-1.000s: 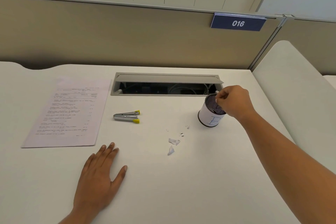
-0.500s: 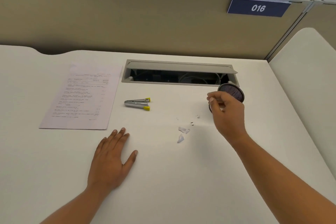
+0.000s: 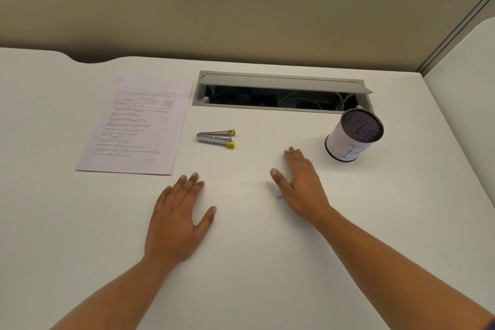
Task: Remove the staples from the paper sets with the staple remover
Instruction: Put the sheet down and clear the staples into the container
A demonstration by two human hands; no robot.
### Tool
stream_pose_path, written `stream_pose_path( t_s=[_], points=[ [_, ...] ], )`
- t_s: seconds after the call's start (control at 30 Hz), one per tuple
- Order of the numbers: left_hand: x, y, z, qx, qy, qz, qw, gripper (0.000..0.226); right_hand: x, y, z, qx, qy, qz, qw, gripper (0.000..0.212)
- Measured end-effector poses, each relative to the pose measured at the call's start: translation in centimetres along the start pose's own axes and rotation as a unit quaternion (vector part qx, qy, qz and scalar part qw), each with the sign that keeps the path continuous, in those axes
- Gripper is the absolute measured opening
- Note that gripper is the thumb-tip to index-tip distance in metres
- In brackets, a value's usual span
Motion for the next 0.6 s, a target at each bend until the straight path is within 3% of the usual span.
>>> stream_pose_path(
  t_s=[0.13, 0.37, 0.53, 0.6],
  points=[
    [0.0, 0.0, -0.1, -0.006, -0.004, 0.002, 1.000, 0.062, 0.5, -2.3, -2.4, 0.011, -0.025, 0.078, 0.997, 0.065],
    [-0.1, -0.2, -0.1, -0.002, -0.004, 0.005, 1.000, 0.062, 1.6, -2.1, 0.3, 0.020, 0.062, 0.137, 0.988, 0.004],
    [-0.1, -0.2, 0.0, -0.001, -0.002, 0.005, 1.000, 0.063, 0.9, 0.9, 4.4, -0.143, 0.073, -0.024, 0.987, 0.005],
    [0.0, -0.2, 0.1, 0.002, 0.000, 0.006, 1.000, 0.063, 0.8, 1.9, 5.9, -0.133, 0.079, -0.059, 0.986, 0.016]
  ],
)
Point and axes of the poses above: each hand's wrist, its own x-axis away from the middle knuckle, its own z-axis out of the back of the hand, y = z × x, the point moved 10 cm from there along -x, towards the middle knuckle, and after that the axes turned 6 degrees about -z, right-handed, at the moved point
